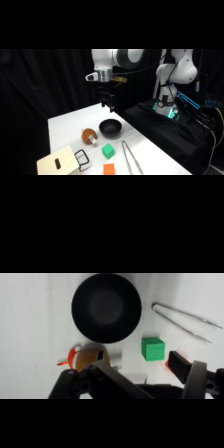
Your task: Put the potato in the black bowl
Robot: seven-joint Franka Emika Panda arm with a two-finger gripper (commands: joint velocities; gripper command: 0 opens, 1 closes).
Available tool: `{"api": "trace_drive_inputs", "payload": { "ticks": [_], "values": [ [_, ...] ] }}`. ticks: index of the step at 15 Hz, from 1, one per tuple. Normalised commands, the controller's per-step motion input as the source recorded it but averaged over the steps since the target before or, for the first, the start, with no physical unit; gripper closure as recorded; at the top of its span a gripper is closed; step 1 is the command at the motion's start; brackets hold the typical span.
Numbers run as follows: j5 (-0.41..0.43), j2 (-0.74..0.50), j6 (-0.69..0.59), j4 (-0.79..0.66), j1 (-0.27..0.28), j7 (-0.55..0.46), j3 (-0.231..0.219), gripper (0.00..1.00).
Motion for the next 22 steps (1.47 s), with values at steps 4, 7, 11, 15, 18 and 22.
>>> {"api": "trace_drive_inputs", "payload": {
  "ticks": [4, 7, 11, 15, 18, 22],
  "values": [
    [0.001, 0.12, 0.03, 0.09, -0.021, 0.07, 0.013, 0.00],
    [0.035, 0.39, 0.05, 0.34, -0.054, 0.17, -0.006, 0.00],
    [0.082, 0.57, 0.06, 0.53, -0.076, 0.17, -0.008, 0.00],
    [0.079, 0.49, 0.08, 0.54, -0.061, 0.21, 0.004, 0.00],
    [-0.012, 0.35, 0.19, 0.42, 0.002, 0.36, -0.049, 0.00],
    [-0.011, 0.30, 0.14, 0.30, 0.028, 0.34, -0.065, 0.00]
  ]
}}
